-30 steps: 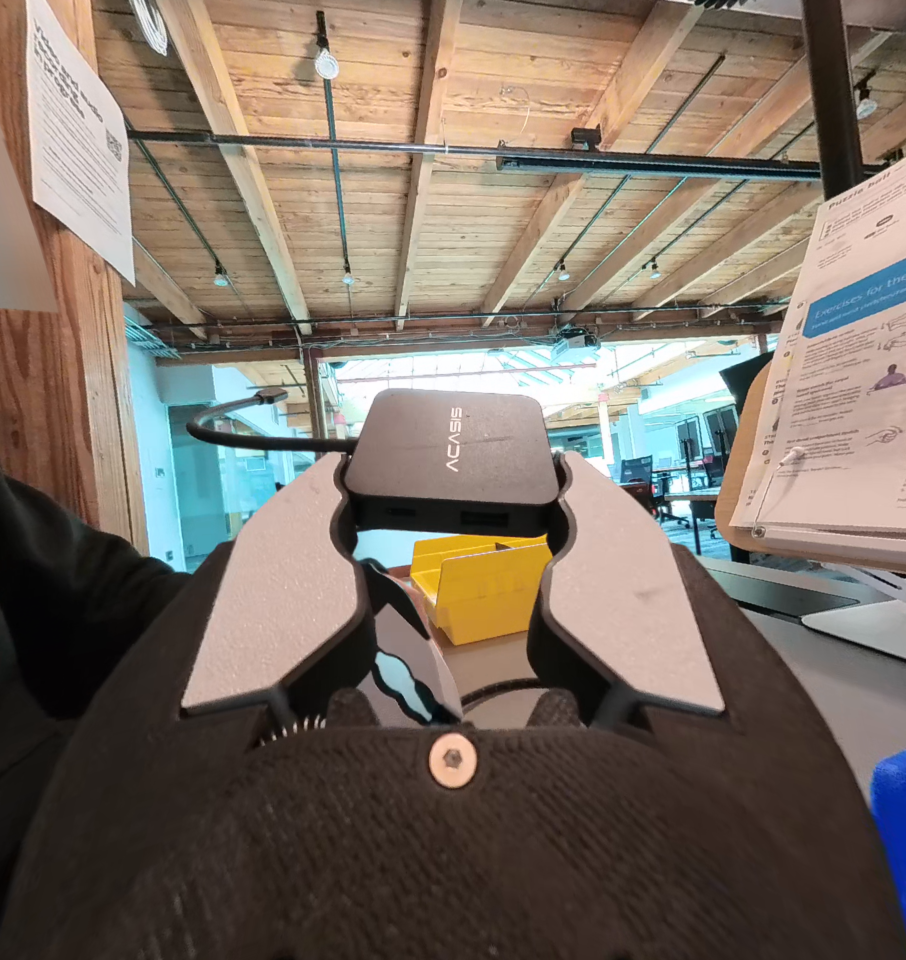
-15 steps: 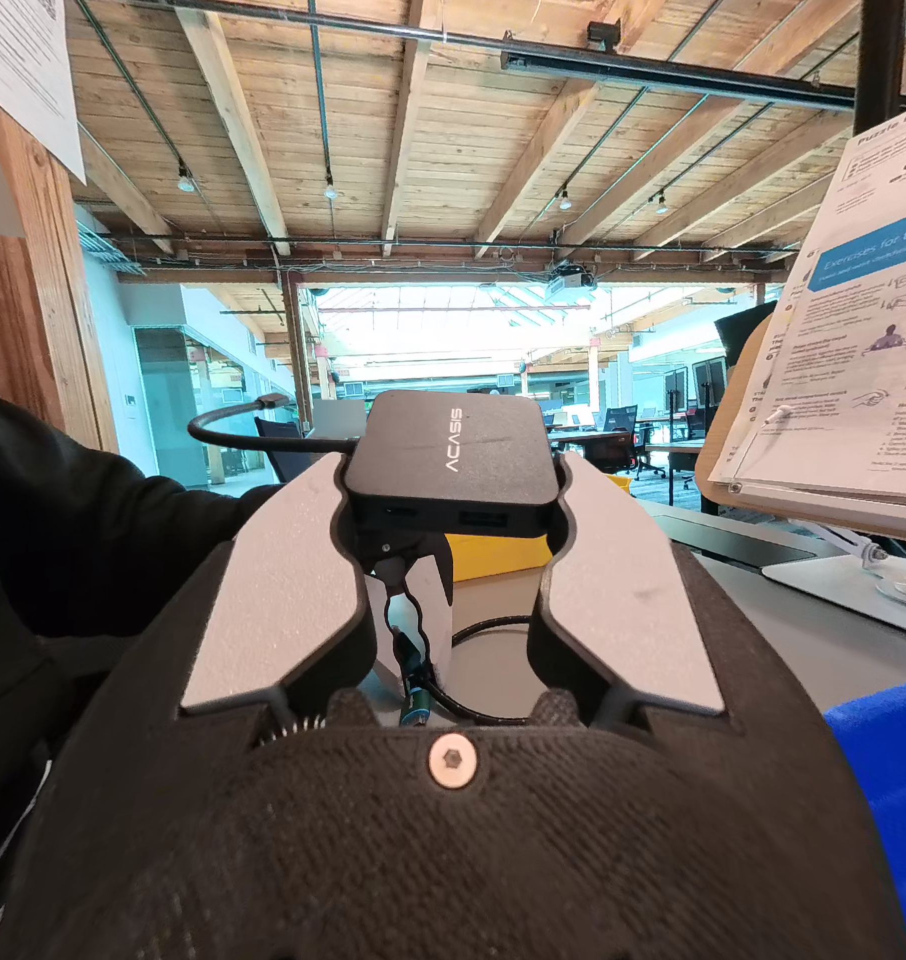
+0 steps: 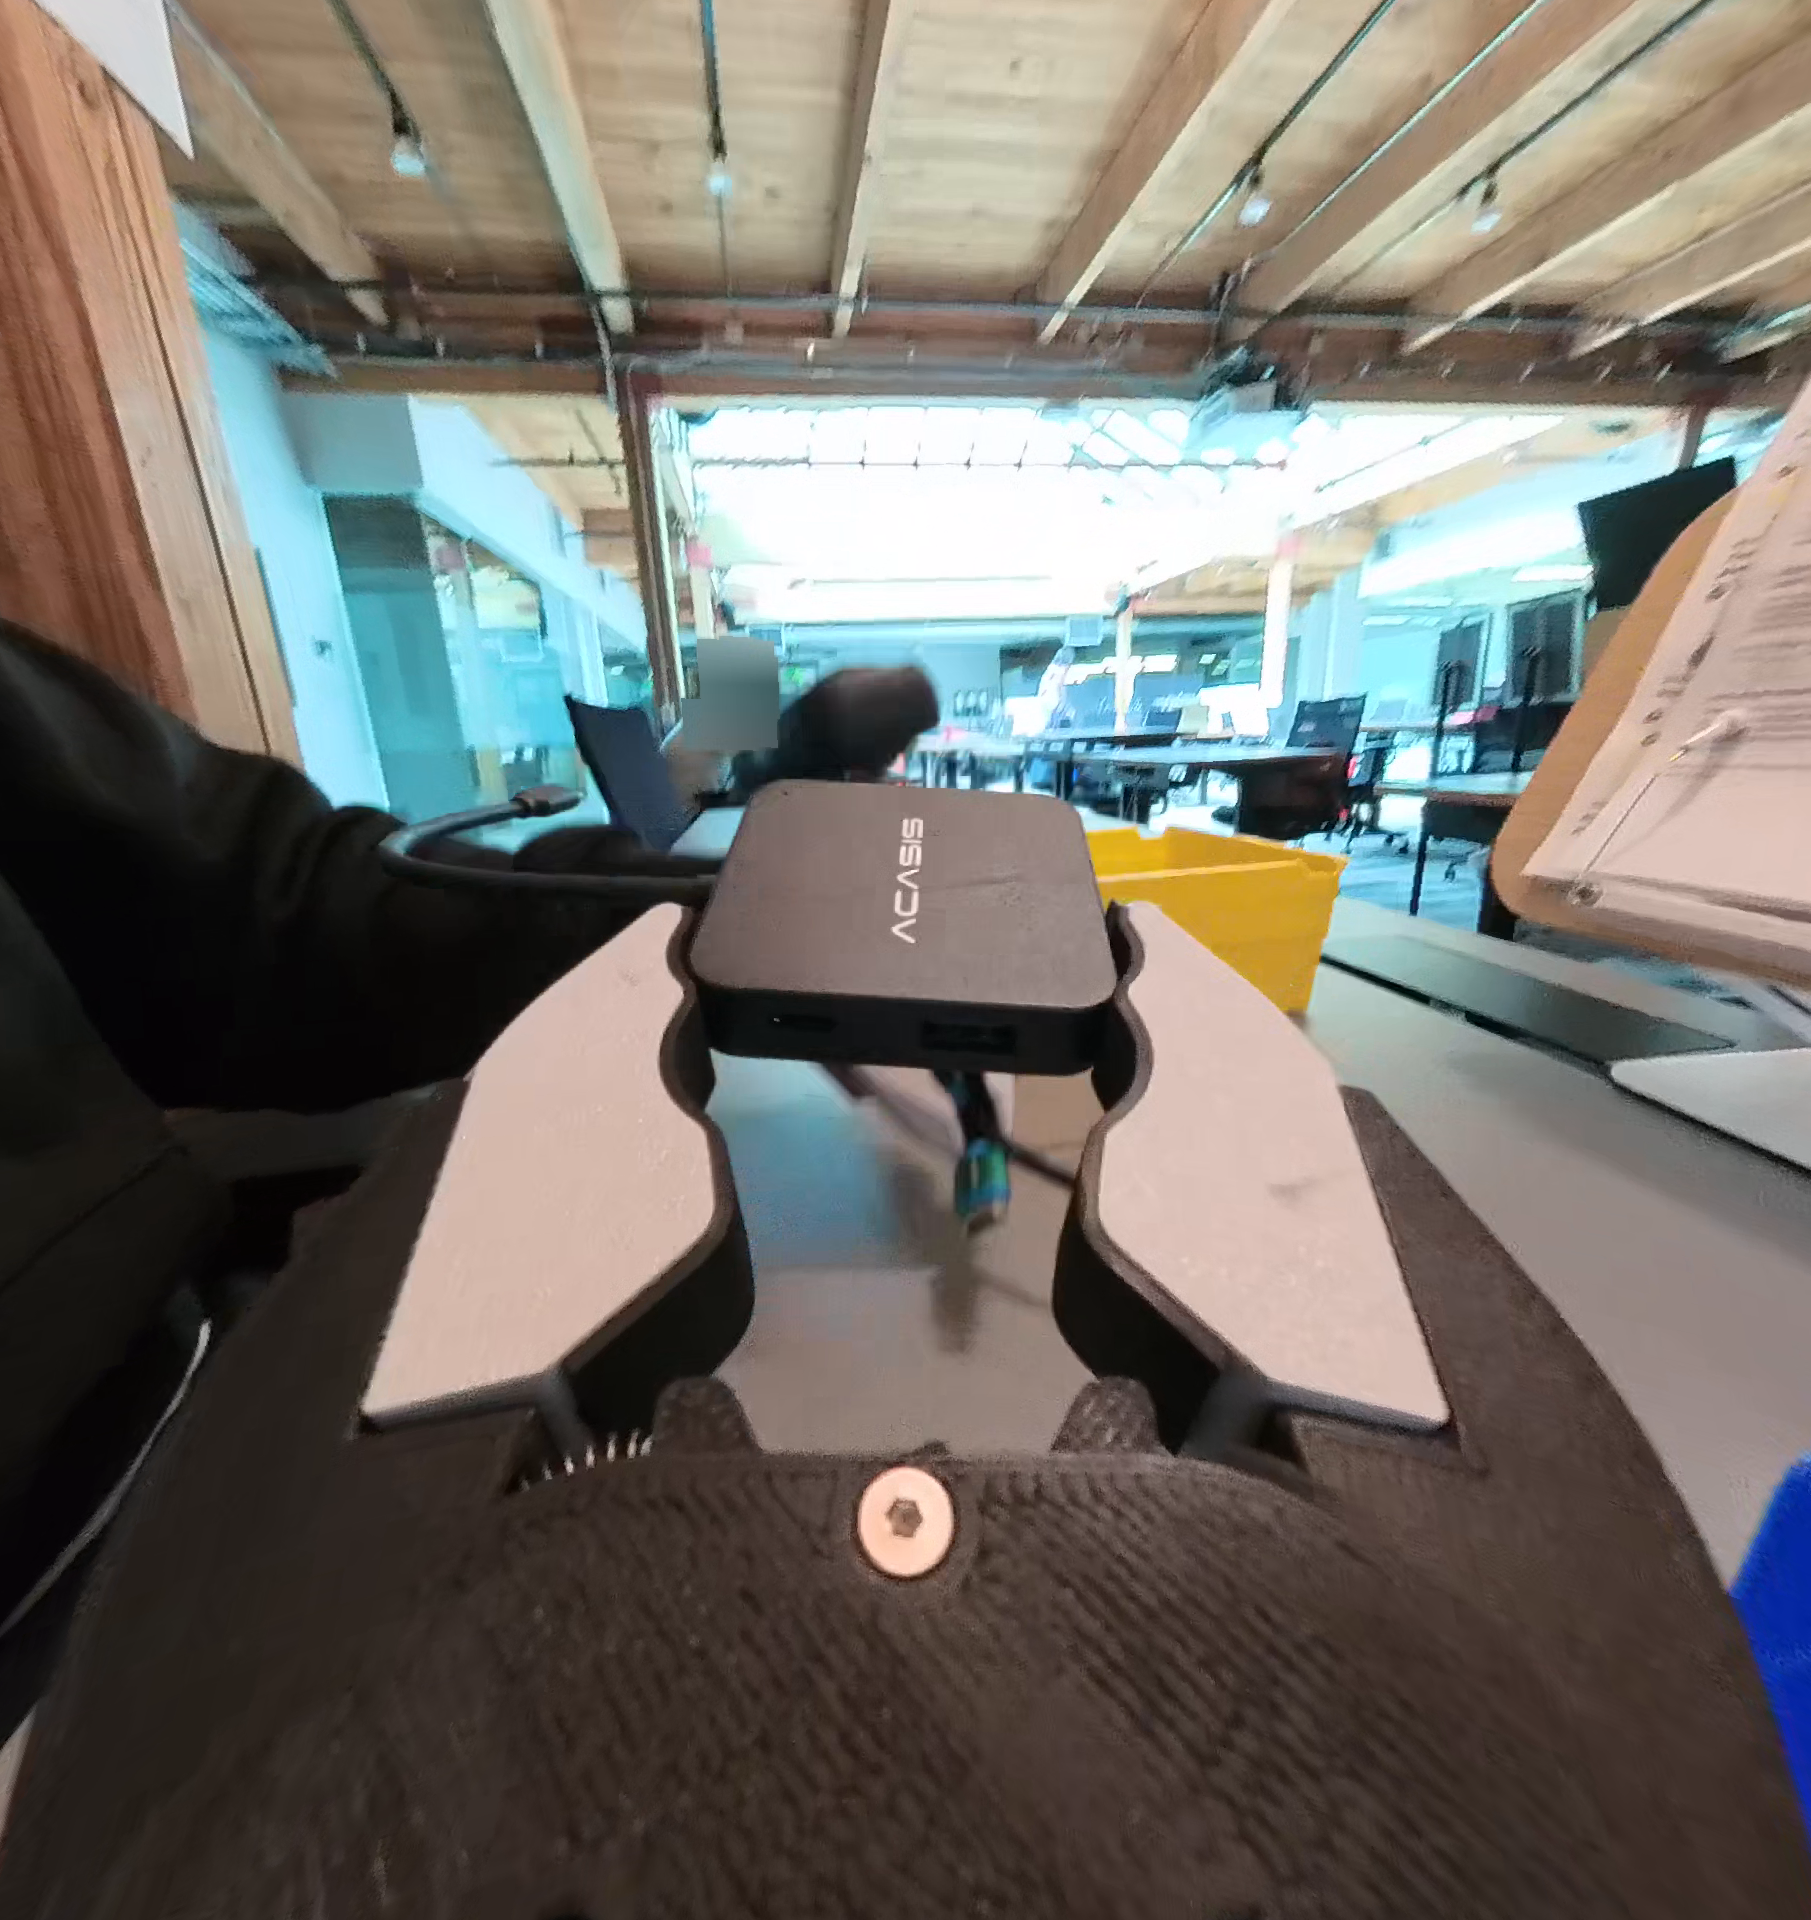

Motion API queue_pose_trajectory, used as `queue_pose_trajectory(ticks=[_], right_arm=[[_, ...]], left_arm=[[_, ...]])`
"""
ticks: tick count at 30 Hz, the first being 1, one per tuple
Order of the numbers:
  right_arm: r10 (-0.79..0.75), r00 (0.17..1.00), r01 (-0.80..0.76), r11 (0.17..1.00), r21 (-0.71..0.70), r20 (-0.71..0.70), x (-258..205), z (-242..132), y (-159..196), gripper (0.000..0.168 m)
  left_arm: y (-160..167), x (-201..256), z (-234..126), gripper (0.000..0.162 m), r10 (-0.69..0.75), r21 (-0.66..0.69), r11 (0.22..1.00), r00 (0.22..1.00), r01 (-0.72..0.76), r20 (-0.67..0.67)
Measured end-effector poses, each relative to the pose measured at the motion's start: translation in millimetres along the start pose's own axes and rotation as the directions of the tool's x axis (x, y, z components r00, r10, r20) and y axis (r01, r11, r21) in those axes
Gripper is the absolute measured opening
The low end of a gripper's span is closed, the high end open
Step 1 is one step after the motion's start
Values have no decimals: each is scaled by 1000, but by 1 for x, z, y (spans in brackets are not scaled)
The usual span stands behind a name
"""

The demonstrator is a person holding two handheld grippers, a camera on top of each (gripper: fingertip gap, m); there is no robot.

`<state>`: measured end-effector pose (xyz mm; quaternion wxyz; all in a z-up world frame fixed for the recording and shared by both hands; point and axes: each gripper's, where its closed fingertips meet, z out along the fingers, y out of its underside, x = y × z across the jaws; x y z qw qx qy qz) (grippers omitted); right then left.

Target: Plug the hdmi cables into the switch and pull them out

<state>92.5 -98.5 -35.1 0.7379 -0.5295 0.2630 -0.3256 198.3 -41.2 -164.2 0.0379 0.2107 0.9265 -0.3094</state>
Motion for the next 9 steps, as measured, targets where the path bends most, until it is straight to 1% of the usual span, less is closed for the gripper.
queue_pose_trajectory(ticks=[4,7,9], right_arm=[[-54,998,55,995,-81,14,-4,5,14,73],[-85,994,91,992,-91,68,-14,8,17,73],[-92,990,101,991,-86,109,-21,8,16,73]], left_arm=[[-18,-19,-41,9,-35,-41,999,999,36,8],[-39,-14,-69,9,-61,-81,995,998,59,-21],[-50,-4,-83,9,-50,-127,991,997,43,-57]])
